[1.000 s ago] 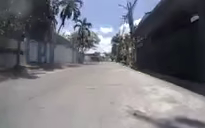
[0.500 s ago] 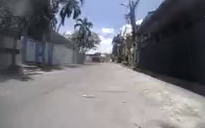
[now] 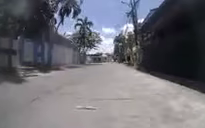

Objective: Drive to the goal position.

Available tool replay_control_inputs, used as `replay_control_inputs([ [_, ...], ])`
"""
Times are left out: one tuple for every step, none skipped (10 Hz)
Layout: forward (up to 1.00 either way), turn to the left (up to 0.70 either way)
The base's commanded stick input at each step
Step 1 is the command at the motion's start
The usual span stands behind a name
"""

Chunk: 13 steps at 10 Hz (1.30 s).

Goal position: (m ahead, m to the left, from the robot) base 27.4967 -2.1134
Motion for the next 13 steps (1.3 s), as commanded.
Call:
replay_control_inputs([
  [0.85,0.0],
  [0.85,0.0],
  [0.85,0.0],
  [0.85,0.0],
  [0.85,0.0],
  [0.85,0.0],
  [0.85,0.0],
  [0.85,0.0],
  [0.85,0.0],
  [0.85,0.0],
  [0.85,0.0],
  [0.85,0.0],
  [0.85,0.0],
])
